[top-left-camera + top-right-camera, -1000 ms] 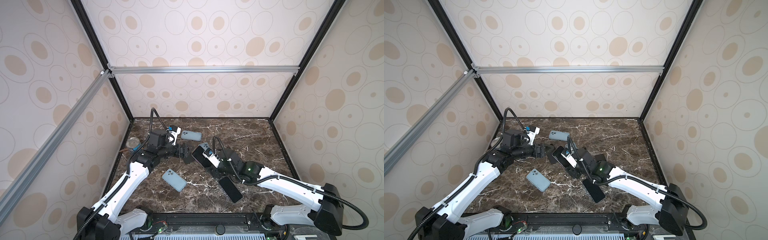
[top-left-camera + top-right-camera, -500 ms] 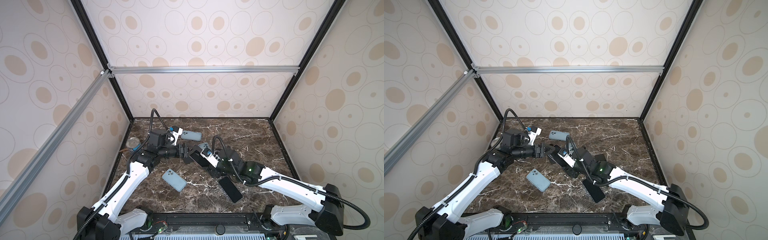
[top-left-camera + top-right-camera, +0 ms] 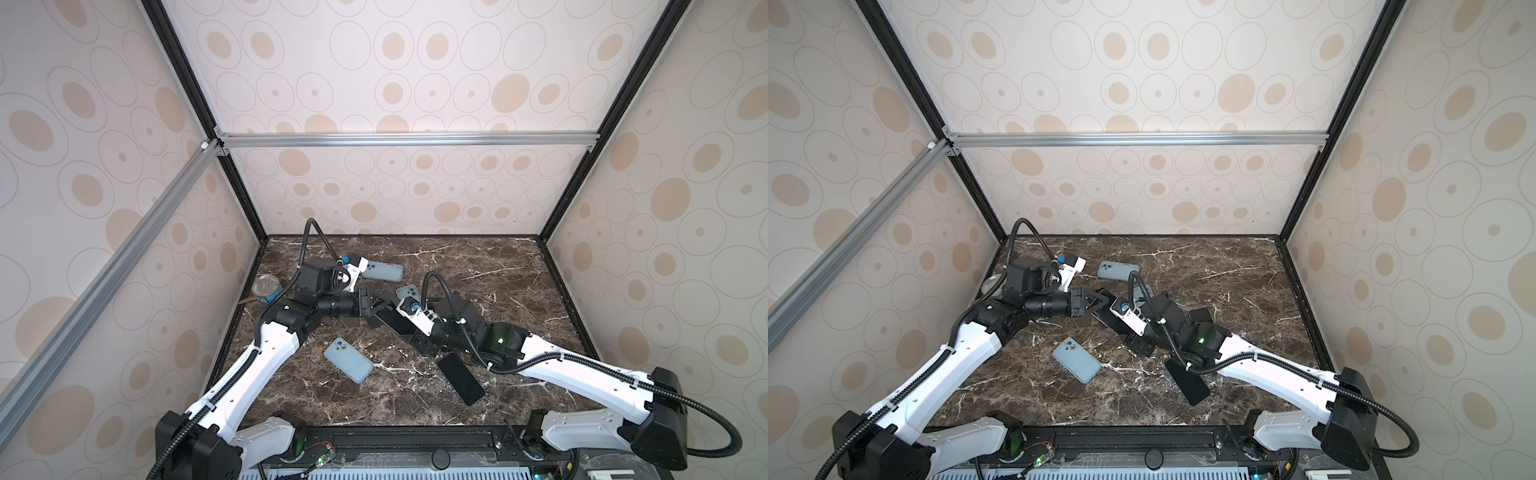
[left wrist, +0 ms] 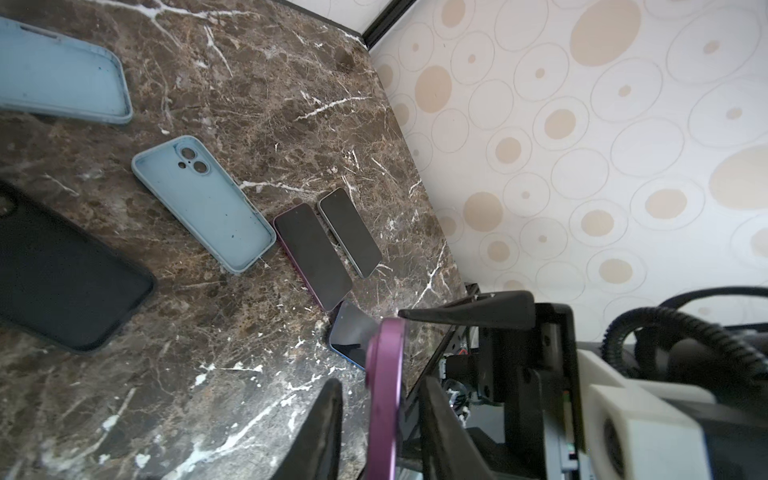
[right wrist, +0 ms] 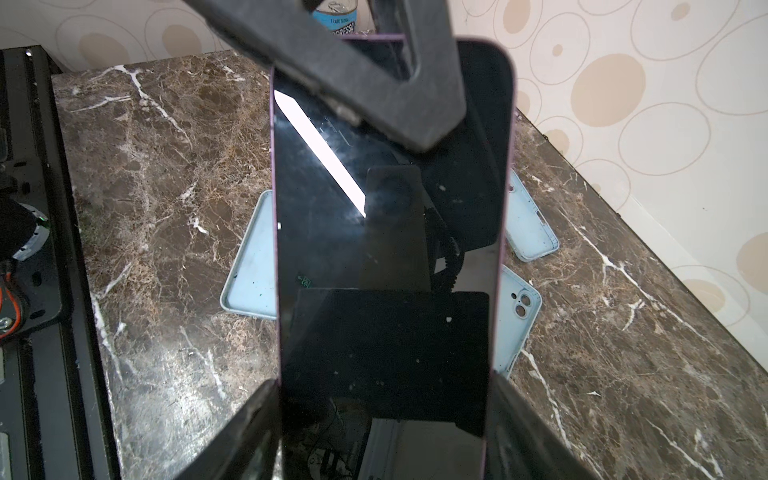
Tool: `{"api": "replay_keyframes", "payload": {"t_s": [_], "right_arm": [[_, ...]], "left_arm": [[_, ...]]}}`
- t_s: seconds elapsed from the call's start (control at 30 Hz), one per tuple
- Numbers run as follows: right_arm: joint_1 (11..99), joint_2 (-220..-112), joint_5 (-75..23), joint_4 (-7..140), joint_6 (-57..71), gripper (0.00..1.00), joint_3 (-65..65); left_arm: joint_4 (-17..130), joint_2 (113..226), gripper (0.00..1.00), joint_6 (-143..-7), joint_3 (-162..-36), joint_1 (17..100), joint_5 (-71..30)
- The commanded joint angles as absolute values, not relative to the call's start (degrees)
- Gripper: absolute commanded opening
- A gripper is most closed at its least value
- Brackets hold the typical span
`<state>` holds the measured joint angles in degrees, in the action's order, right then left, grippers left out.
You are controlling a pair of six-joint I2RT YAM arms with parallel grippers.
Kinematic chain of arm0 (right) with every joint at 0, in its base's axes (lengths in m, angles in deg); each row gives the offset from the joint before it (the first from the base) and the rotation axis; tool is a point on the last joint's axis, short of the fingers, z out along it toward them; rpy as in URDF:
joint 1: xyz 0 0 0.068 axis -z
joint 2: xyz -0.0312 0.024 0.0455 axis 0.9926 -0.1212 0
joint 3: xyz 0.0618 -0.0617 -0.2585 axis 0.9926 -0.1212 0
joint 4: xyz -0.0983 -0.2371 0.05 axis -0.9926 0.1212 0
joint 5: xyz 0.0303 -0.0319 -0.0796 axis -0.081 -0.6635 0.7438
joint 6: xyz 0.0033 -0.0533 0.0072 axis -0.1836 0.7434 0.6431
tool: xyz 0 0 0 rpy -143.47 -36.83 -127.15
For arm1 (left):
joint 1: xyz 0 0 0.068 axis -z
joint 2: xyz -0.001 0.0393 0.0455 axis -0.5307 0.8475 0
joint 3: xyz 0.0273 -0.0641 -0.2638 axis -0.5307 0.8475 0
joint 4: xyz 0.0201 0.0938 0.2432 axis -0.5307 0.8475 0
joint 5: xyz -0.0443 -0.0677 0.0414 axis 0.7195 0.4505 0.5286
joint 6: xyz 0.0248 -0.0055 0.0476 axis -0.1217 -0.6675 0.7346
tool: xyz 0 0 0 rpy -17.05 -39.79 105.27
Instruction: Put the phone into the phone case
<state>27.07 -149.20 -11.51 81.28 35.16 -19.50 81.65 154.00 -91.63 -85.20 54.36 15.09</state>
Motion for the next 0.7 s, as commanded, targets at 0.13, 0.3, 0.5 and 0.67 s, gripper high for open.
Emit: {"api": "replay_keyframes", "payload": {"t_s": [0.13, 0.3, 0.5, 0.67], "right_arm": [[26.2, -148.1, -11.0, 78.5, 36.2, 0.43, -17.1], [26.1, -148.1, -10.3, 78.6, 36.5, 0.43, -16.8], [26.1, -147.6, -8.8, 78.7, 35.5, 0.62, -16.5], [26.1, -147.8, -7.2, 79.5, 30.8, 1.00, -14.0]], "left_arm": [[83.5, 154.5, 0.09, -90.0, -86.9, 54.6, 16.6], [83.7, 154.9, 0.00, -89.9, -86.9, 54.6, 16.7], [82.8, 154.8, 0.00, -90.2, -87.4, 54.6, 16.6], [79.3, 152.7, 0.00, -91.8, -88.4, 54.5, 13.6]]}}
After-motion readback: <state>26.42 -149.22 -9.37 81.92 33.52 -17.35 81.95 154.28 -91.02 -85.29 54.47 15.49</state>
